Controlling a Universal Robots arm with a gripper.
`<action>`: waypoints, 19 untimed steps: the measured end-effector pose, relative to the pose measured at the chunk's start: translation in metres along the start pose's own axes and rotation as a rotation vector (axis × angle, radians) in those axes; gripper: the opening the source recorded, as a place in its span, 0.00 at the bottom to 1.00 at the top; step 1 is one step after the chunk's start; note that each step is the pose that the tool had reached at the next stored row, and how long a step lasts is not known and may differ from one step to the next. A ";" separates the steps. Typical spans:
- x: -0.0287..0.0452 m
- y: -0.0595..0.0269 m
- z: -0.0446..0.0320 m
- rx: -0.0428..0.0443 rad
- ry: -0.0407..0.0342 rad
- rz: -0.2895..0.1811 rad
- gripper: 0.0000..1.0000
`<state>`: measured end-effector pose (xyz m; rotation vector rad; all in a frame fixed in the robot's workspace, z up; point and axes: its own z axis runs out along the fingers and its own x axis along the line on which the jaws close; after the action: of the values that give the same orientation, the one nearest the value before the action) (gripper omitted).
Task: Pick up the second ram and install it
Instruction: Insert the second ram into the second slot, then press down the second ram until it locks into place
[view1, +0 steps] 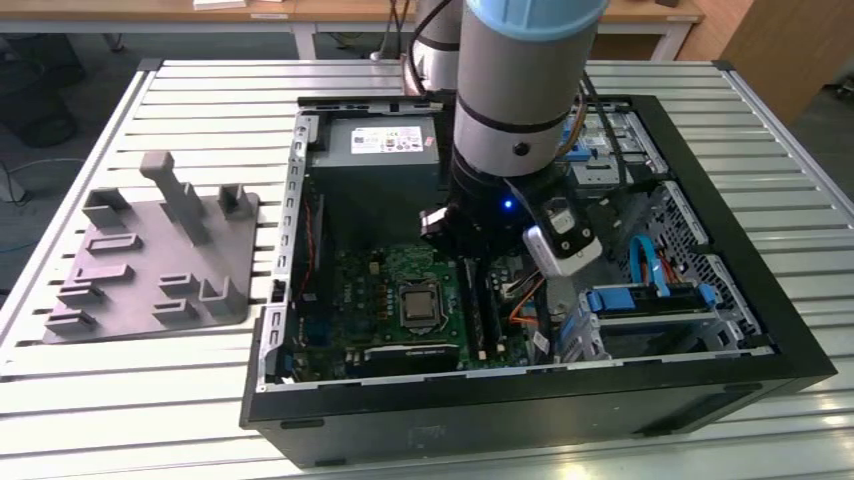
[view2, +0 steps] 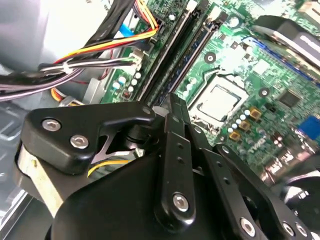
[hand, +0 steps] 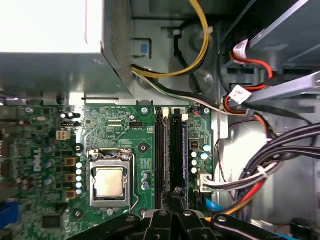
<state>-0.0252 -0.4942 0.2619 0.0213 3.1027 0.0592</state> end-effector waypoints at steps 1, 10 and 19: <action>-0.0001 0.0001 -0.0032 0.0001 0.0000 0.000 0.10; -0.0001 0.0002 -0.0046 0.0000 0.0000 0.000 0.10; -0.0001 0.0002 -0.0044 -0.0002 0.0000 0.000 0.10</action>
<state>-0.0252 -0.4941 0.2663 0.0214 3.1027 0.0594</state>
